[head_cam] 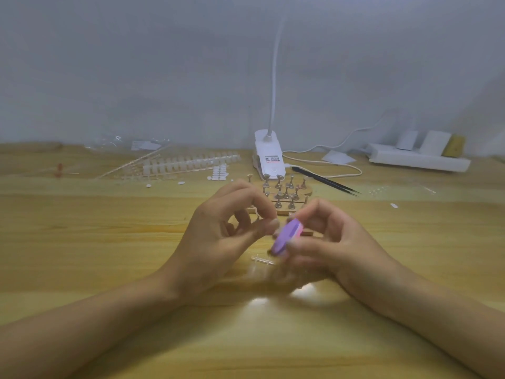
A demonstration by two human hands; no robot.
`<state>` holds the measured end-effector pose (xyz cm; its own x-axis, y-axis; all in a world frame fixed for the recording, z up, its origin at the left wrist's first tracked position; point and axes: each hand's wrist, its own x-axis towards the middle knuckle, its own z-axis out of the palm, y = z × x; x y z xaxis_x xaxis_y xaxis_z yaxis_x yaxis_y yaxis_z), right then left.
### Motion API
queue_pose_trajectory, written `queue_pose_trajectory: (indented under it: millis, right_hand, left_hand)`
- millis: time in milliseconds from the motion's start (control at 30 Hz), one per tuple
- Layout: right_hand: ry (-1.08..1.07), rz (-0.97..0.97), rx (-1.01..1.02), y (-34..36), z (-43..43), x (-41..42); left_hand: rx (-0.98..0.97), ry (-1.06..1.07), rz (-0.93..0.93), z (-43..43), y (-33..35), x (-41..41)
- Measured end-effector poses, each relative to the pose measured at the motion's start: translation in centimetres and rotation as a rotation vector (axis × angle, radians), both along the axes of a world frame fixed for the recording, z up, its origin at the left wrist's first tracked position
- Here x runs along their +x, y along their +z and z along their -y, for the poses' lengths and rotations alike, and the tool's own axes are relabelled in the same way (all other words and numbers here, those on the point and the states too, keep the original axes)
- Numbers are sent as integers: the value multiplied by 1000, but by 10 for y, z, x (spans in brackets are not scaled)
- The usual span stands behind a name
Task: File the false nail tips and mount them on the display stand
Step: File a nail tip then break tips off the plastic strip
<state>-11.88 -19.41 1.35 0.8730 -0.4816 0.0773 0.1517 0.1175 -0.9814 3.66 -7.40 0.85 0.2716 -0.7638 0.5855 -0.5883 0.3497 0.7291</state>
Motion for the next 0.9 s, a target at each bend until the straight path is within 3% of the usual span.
queue_pose_trajectory:
  millis: [67,167,300,400,533,667,800,900]
  right_hand:
    - [19,-7,-42,0,-1,0]
    - [-84,43,64,0,3,0]
    - [34,3,-50,-2,0,1]
    - [-58,64,66,-1,4,0]
    - [66,-23,-59,-1,0,0]
    - [-64,20,33,1,3,0]
    - [65,-32,-80,-1,0,0]
    - [-12,-2,10,0,3,0]
  left_hand:
    - [11,-5,37,0,0,-1]
    - [21,-11,33,0,0,-1]
    - [30,4,62,-1,0,-2]
    - [28,-4,88,-2,2,-3]
    - [22,23,130,-2,2,-4]
    - [16,27,98,-2,3,-5]
    - [19,22,122,-2,3,-5]
    - [30,12,93,-2,3,-5]
